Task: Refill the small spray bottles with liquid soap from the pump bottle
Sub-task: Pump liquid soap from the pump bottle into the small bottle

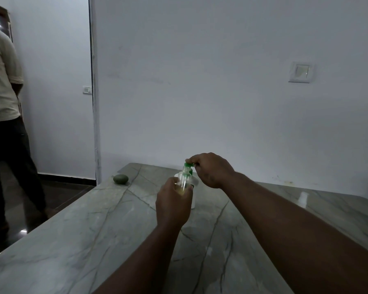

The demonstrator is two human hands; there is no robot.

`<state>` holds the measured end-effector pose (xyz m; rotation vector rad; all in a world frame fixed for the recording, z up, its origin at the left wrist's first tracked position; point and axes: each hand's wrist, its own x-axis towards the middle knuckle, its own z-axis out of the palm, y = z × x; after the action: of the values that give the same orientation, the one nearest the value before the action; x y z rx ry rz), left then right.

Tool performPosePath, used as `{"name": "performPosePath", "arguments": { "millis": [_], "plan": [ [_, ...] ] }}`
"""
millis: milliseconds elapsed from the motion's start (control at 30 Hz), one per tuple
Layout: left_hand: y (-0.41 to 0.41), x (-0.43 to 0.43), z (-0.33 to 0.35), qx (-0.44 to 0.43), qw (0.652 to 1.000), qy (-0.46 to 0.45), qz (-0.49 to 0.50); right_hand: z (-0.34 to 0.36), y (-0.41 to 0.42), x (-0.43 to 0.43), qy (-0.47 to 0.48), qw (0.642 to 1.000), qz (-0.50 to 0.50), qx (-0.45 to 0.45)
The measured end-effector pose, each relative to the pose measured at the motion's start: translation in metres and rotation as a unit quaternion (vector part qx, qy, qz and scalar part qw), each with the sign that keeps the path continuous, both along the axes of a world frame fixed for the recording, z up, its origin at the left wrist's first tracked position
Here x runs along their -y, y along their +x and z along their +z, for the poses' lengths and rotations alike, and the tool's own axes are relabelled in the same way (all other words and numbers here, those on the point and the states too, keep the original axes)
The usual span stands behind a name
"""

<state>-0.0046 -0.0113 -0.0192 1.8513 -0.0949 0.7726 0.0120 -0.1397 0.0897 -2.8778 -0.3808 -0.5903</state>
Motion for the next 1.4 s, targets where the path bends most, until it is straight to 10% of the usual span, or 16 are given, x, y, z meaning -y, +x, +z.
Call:
{"name": "performPosePath", "arguments": {
  "millis": [1400],
  "plan": [
    [0.003, -0.002, -0.001, 0.005, 1.0, -0.006, 0.002, 0.002, -0.001, 0.003, -0.009, 1.0, -0.001, -0.017]
  ]
}}
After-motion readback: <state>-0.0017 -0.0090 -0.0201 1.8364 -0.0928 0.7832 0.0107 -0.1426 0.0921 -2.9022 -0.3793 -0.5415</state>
